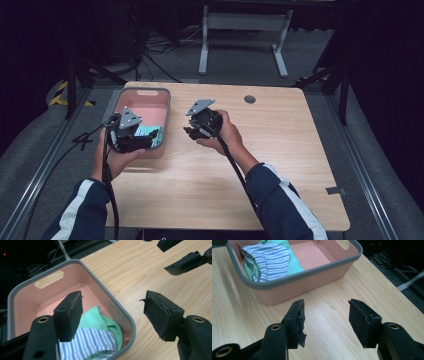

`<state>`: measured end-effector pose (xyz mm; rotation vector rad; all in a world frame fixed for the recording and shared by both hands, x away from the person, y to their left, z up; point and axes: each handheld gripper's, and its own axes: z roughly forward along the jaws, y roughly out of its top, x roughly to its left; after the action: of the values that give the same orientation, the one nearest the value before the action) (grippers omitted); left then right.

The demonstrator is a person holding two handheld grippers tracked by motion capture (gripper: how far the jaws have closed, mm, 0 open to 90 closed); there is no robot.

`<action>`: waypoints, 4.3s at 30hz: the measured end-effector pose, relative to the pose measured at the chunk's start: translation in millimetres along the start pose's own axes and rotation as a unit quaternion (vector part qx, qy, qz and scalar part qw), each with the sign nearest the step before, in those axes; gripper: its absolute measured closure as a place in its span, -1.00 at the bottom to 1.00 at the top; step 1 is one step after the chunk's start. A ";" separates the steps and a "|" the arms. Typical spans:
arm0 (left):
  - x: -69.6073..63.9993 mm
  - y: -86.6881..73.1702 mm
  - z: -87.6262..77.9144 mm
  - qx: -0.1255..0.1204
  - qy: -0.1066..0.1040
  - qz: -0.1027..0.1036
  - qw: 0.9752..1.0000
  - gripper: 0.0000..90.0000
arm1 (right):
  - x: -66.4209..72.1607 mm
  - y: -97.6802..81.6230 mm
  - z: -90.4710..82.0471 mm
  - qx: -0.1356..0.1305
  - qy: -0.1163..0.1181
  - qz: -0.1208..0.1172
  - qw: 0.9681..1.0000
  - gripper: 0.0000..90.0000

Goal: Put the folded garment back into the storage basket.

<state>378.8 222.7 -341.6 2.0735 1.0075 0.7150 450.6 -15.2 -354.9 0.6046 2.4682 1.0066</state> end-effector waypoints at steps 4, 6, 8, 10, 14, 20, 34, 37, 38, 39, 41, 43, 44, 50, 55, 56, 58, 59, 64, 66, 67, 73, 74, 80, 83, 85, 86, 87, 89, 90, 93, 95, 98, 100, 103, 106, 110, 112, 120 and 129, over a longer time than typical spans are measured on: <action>-9.5 1.4 0.9 -0.004 -0.008 0.009 1.000 -0.33 | -3.3 -9.2 -6.6 0.009 -0.006 -0.005 1.000 0.02; -13.2 1.5 0.8 -0.007 -0.014 0.014 1.000 -0.35 | -5.2 -13.3 -10.3 0.014 -0.008 -0.007 1.000 0.01; -16.5 1.4 0.9 -0.007 -0.014 0.018 1.000 -0.36 | -6.3 -15.0 -11.8 0.014 -0.008 -0.006 1.000 0.01; -19.6 1.3 1.2 -0.008 -0.013 0.024 1.000 -0.35 | -8.7 -18.1 -15.1 0.018 -0.014 -0.007 1.000 0.01; -25.6 0.0 1.7 -0.005 -0.018 0.038 0.999 -0.34 | -12.4 -24.9 -22.5 0.026 -0.019 -0.013 0.999 0.00; -33.4 -1.5 2.6 -0.006 -0.031 0.045 0.999 -0.38 | -14.4 -32.1 -31.9 0.030 -0.024 -0.013 0.999 -0.01; -66.5 -6.0 11.0 0.002 -0.057 0.083 0.995 -0.49 | -16.2 -62.3 -57.7 0.044 -0.033 -0.021 0.998 -0.09; -70.4 -6.7 13.5 0.003 -0.061 0.091 0.994 -0.49 | -16.5 -67.0 -60.7 0.047 -0.035 -0.021 0.998 -0.11; -71.9 -6.8 14.3 0.004 -0.062 0.096 0.993 -0.49 | -16.8 -69.9 -62.4 0.047 -0.034 -0.021 0.998 -0.12; -73.9 -7.2 15.5 0.005 -0.066 0.100 0.993 -0.49 | -16.7 -72.2 -63.9 0.050 -0.037 -0.021 0.998 -0.12; -78.8 -8.7 18.2 0.008 -0.071 0.106 0.992 -0.48 | -17.0 -78.5 -67.0 0.051 -0.038 -0.021 0.998 -0.13; -80.2 -9.2 19.4 0.011 -0.071 0.111 0.991 -0.48 | -17.2 -81.6 -68.7 0.054 -0.041 -0.021 0.998 -0.14; -82.2 -10.3 21.2 0.013 -0.073 0.118 0.990 -0.48 | -17.3 -84.3 -69.6 0.055 -0.040 -0.022 0.997 -0.15; -88.8 -16.3 27.5 0.018 -0.090 0.124 0.988 -0.51 | -17.8 -102.1 -77.3 0.059 -0.048 -0.017 0.997 -0.20; -95.0 -25.8 35.5 0.028 -0.092 0.130 0.987 -0.58 | -19.0 -119.3 -85.6 0.056 -0.048 -0.010 0.997 -0.23; -95.0 -25.8 35.5 0.028 -0.092 0.130 0.987 -0.58 | -18.7 -122.3 -86.6 0.056 -0.046 -0.008 0.997 -0.23; -97.3 -29.9 38.0 0.036 -0.094 0.138 0.985 -0.58 | -18.8 -129.5 -89.5 0.056 -0.046 -0.010 0.997 -0.25; -98.9 -33.1 40.3 0.042 -0.096 0.143 0.984 -0.58 | -18.7 -133.1 -90.8 0.056 -0.046 -0.011 0.997 -0.25; -101.3 -39.5 44.6 0.043 -0.109 0.143 0.983 -0.59 | -18.1 -148.2 -95.5 0.054 -0.046 -0.001 0.997 -0.26; -103.5 -43.2 47.2 0.049 -0.112 0.150 0.981 -0.60 | -18.6 -157.5 -98.3 0.056 -0.050 0.003 0.997 -0.27; -104.5 -45.5 49.4 0.047 -0.118 0.152 0.980 -0.61 | -18.9 -160.3 -99.4 0.056 -0.050 0.006 0.997 -0.27; -107.7 -52.7 55.3 0.054 -0.128 0.155 0.978 -0.61 | -20.3 -180.0 -105.1 0.053 -0.051 0.019 0.997 -0.29; -108.0 -53.7 55.9 0.054 -0.131 0.155 0.978 -0.61 | -20.4 -184.8 -106.3 0.050 -0.053 0.021 0.997 -0.29; -111.5 -61.5 61.3 0.060 -0.145 0.159 0.975 -0.61 | -20.8 -207.6 -108.7 0.051 -0.050 0.035 0.997 -0.31; -113.1 -65.2 63.3 0.064 -0.149 0.158 0.974 -0.61 | -22.2 -220.6 -109.8 0.054 -0.050 0.044 0.996 -0.32; -113.7 -68.0 64.2 0.065 -0.155 0.159 0.973 -0.61 | -23.3 -227.8 -111.3 0.052 -0.050 0.051 0.996 -0.32; -114.0 -69.4 64.4 0.066 -0.157 0.158 0.973 -0.61 | -23.7 -231.2 -112.3 0.054 -0.052 0.055 0.996 -0.33; -114.0 -69.4 64.4 0.066 -0.157 0.158 0.973 -0.61 | -23.7 -231.2 -112.3 0.054 -0.052 0.055 0.996 -0.33; -114.0 -72.1 64.5 0.066 -0.164 0.153 0.972 -0.62 | -24.7 -239.1 -114.3 0.052 -0.054 0.061 0.995 -0.34; -114.0 -73.6 65.1 0.064 -0.166 0.150 0.972 -0.62 | -24.7 -242.7 -115.4 0.051 -0.052 0.069 0.995 -0.34; -114.1 -78.0 66.0 0.067 -0.173 0.149 0.971 -0.62 | -24.9 -254.8 -117.9 0.049 -0.051 0.083 0.994 -0.37; -113.6 -81.2 67.4 0.068 -0.181 0.141 0.971 -0.62 | -25.7 -264.8 -120.4 0.045 -0.052 0.093 0.993 -0.38; -112.0 -85.5 68.5 0.075 -0.188 0.138 0.970 -0.62 | -26.4 -275.9 -123.2 0.043 -0.049 0.111 0.992 -0.41; -111.6 -89.0 69.7 0.078 -0.193 0.136 0.968 -0.62 | -26.4 -282.6 -124.5 0.039 -0.049 0.120 0.991 -0.43; -109.6 -94.3 70.3 0.086 -0.206 0.107 0.969 -0.63 | -26.0 -291.9 -125.4 0.039 -0.038 0.135 0.989 -0.43; -106.9 -97.0 70.8 0.085 -0.213 0.091 0.969 -0.63 | -26.2 -297.4 -127.7 0.029 -0.033 0.147 0.988 -0.43; -104.3 -103.4 71.6 0.065 -0.223 0.079 0.969 -0.66 | -28.7 -305.5 -128.9 0.012 -0.030 0.162 0.986 -0.53; -104.1 -103.6 71.6 0.064 -0.224 0.079 0.969 -0.67 | -29.6 -306.5 -129.3 0.013 -0.030 0.164 0.986 -0.56; -103.9 -104.0 71.1 0.064 -0.224 0.079 0.969 -0.67 | -29.8 -306.7 -129.3 0.014 -0.030 0.165 0.986 -0.56; -103.7 -104.0 71.3 0.063 -0.224 0.080 0.969 -0.67 | -29.8 -306.6 -129.2 0.015 -0.030 0.167 0.985 -0.57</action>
<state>329.5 157.9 -483.0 2.3050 0.6492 0.2381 336.0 -300.1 -486.4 1.0694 2.3799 1.0552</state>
